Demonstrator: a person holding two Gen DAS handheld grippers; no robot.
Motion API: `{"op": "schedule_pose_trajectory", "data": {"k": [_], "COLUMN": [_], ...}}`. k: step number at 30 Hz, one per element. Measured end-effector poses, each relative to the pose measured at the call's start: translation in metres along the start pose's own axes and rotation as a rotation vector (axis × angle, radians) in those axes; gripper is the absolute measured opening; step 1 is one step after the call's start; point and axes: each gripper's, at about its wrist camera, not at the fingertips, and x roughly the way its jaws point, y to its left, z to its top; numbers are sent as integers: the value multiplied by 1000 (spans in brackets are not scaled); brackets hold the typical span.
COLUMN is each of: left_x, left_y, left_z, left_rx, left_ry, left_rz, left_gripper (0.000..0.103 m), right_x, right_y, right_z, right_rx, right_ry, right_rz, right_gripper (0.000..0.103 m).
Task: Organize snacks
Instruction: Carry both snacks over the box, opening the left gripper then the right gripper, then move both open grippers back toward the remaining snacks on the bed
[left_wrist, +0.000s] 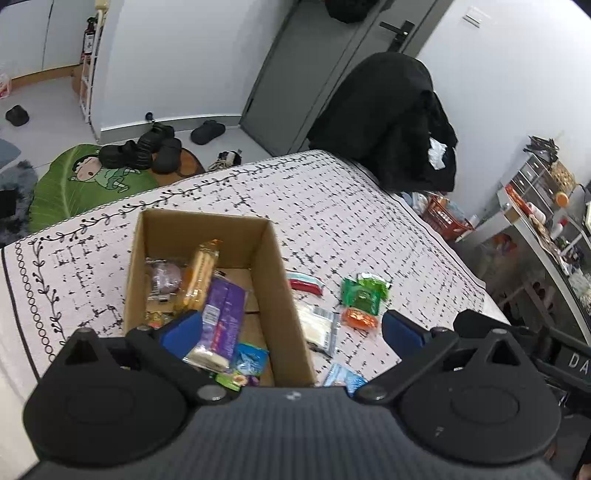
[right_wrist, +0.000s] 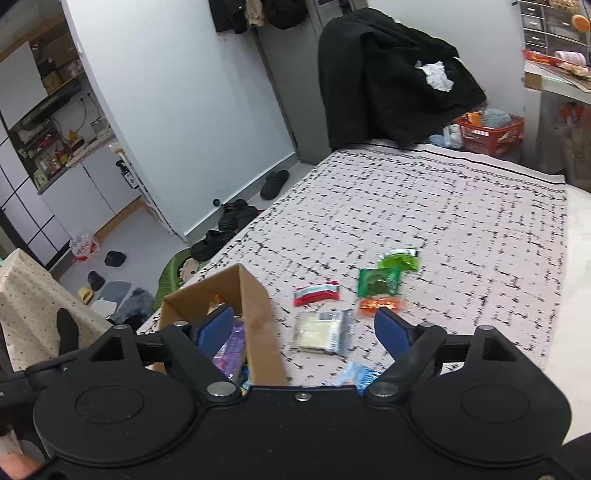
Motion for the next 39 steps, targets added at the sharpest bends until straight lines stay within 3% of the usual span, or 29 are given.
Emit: {"op": "schedule_pose_trajectory", "data": {"k": [8, 20, 35, 39], "left_x": [-1, 6, 23, 28], "left_y": [-21, -48, -84, -91], "left_z": [-8, -19, -40, -44], "left_rx": [36, 83, 125, 134], "left_ry": [-11, 3, 43, 31], "left_rz": [-10, -14, 12, 26], "left_gripper": [103, 103, 103, 103], "right_x": [-10, -11, 4, 10], "right_y": [-27, -66, -123, -135], "right_z": [-7, -18, -28, -31], "right_rx": [14, 4, 50, 83], "right_ry": [-29, -69, -1, 27], "right_rz": [-38, -113, -90, -46], "right_gripper": [103, 103, 103, 103]}}
